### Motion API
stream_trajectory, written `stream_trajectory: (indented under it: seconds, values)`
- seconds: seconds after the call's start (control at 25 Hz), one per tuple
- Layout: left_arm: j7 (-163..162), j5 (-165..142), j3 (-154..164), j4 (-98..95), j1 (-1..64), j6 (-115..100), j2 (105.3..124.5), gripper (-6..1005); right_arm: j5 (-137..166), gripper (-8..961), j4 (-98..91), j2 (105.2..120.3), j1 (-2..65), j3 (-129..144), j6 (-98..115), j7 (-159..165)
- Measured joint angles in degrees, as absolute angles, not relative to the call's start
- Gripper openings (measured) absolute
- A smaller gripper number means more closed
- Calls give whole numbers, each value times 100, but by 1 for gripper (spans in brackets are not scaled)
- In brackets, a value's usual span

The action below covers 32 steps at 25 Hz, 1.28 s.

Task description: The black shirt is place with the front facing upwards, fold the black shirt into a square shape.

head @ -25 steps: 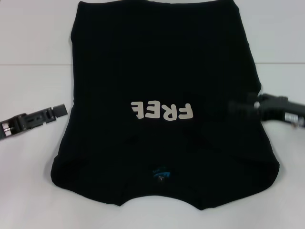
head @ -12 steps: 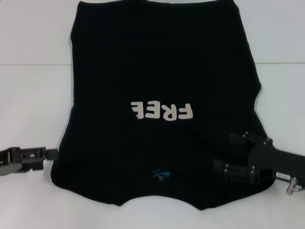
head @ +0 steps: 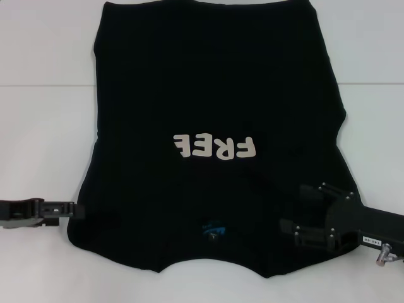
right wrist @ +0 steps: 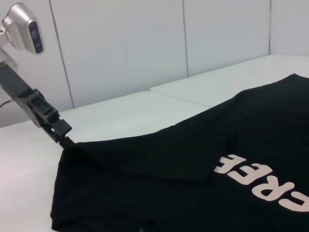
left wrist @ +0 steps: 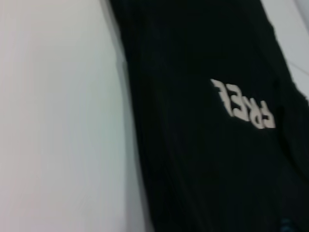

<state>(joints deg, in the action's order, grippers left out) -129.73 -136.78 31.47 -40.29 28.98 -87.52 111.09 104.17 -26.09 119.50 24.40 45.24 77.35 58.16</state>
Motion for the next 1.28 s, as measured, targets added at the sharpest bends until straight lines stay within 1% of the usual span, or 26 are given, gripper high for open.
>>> stream_trajectory:
  seconds: [0.28, 0.52, 0.88, 1.12, 1.28]
  values:
    - [-12938, -13766, 3456, -4050, 2954, -8478, 11130, 906, 10414, 944, -2595, 11953, 2436, 4570, 7750, 5857]
    - [-12904, -13815, 3611, -4388, 2926, -8352, 11318, 906, 10414, 944, -2531, 11953, 2455, 4578, 7753, 5857]
    - [-12843, -13905, 3899, -4448, 2917, -8352, 11366, 905, 10415, 945, -2504, 11953, 2481, 4579, 7755, 5855]
    - [-12674, -13949, 3956, -4668, 2903, -8391, 11467, 862, 10415, 945, -2504, 11953, 2488, 4570, 7739, 5853]
    - [-12606, -13961, 4072, -4771, 2881, -8375, 11510, 752, 10415, 945, -2505, 11953, 2476, 4549, 7754, 5853]
